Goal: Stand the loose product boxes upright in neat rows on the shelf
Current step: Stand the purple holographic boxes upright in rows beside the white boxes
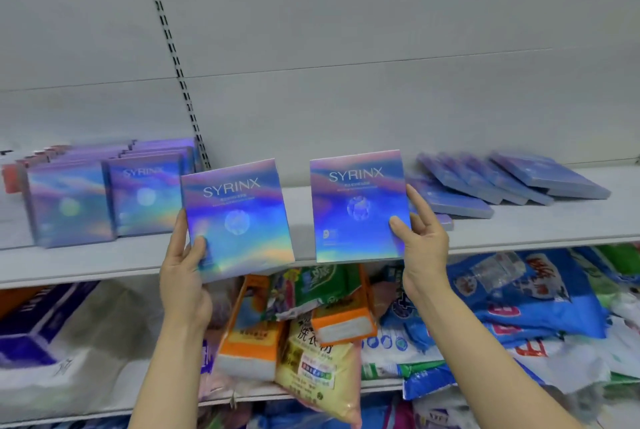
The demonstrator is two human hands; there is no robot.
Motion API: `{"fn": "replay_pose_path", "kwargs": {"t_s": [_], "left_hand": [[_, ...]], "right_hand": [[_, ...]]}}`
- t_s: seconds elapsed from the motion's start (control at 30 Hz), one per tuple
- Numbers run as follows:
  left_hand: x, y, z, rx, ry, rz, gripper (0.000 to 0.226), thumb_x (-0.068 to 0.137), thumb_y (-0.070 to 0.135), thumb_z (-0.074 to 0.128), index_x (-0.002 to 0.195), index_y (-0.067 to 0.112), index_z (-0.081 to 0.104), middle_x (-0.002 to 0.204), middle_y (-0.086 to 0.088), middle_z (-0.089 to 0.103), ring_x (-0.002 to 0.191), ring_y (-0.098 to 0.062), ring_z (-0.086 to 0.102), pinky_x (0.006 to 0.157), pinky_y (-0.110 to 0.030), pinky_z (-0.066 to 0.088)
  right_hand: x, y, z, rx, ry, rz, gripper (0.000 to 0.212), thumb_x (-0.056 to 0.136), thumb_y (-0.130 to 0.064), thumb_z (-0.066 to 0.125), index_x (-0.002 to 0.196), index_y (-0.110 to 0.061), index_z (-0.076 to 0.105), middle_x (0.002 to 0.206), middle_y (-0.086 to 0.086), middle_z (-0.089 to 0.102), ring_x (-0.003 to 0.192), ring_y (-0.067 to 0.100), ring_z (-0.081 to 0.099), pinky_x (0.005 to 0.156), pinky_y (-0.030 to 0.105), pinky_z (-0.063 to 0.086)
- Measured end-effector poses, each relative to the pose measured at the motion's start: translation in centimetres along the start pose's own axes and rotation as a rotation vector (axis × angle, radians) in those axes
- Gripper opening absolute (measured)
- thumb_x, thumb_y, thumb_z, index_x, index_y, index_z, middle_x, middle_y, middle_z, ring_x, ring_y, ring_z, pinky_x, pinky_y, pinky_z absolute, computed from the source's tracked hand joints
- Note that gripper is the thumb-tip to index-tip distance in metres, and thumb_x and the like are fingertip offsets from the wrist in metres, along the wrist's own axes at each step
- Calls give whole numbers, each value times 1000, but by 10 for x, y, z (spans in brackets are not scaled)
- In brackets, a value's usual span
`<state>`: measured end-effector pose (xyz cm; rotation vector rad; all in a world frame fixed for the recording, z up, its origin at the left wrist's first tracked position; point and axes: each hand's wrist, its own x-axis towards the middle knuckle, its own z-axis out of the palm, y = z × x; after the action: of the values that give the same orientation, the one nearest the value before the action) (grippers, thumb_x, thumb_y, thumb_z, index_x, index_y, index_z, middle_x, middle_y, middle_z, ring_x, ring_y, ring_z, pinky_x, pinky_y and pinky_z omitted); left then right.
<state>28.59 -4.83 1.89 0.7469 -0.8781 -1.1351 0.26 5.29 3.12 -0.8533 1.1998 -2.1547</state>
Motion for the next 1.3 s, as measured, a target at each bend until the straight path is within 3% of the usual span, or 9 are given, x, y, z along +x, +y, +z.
{"fn": "replay_pose_path", "kwargs": {"t_s": [0.17,0.3,0.37,0.5,0.63,0.83,0.93,1.07,1.3], "left_hand": [[37,2,-32,37,73,89,55,98,-3,46,147,23,45,106,22,72,89,6,66,76,-15,56],[67,12,-69,56,152,94,56,97,-2,49,145,27,49,131,6,65,103,-7,64,94,-29,54],[82,18,-90,67,182,102,56,97,-1,50,144,29,50,131,7,65,109,-11,62,100,-36,48],[107,34,-129,74,220,127,55,96,2,52,142,32,52,130,7,65,117,-19,60,97,-42,50],[145,57,-173,90,247,134,52,96,8,56,139,38,54,133,6,64,126,-25,58,100,-52,48],[192,94,-237,118,219,132,47,99,13,53,135,44,56,133,7,63,123,-19,60,89,-41,56],[209,104,-263,140,173,116,48,100,14,53,137,44,53,134,9,62,124,-19,59,88,-39,57],[226,104,-287,170,110,62,48,100,18,54,136,49,52,137,13,59,124,-17,59,96,-55,52],[252,89,-299,128,12,47,52,99,7,52,141,37,52,133,17,62,127,-15,57,102,-50,48]], "right_hand": [[17,32,58,-16,-109,6,63,89,13,54,138,-26,52,123,-4,66,115,13,60,98,29,48],[18,56,108,0,-180,54,63,89,15,52,138,-24,52,98,2,67,89,7,63,79,22,53],[15,69,131,-10,-212,72,64,89,14,53,136,-28,54,102,8,66,91,12,62,80,27,54],[-2,88,178,-8,-267,110,62,91,12,52,136,-30,54,108,7,63,87,1,64,67,15,51],[-24,111,237,10,-286,105,62,91,12,52,132,-34,54,105,7,61,85,2,64,65,16,51],[-42,157,333,-77,-223,51,72,88,13,52,135,-41,49,128,3,60,101,14,59,89,36,54],[-40,181,356,-290,-95,-33,77,81,5,57,137,-47,46,120,0,58,104,20,57,94,47,50],[-40,198,366,-708,-95,-94,104,62,-14,84,149,-27,29,131,8,38,116,21,39,101,36,40],[-43,211,389,-763,-197,-162,117,62,-9,87,152,-5,13,152,14,28,140,27,28,112,45,32]]}}
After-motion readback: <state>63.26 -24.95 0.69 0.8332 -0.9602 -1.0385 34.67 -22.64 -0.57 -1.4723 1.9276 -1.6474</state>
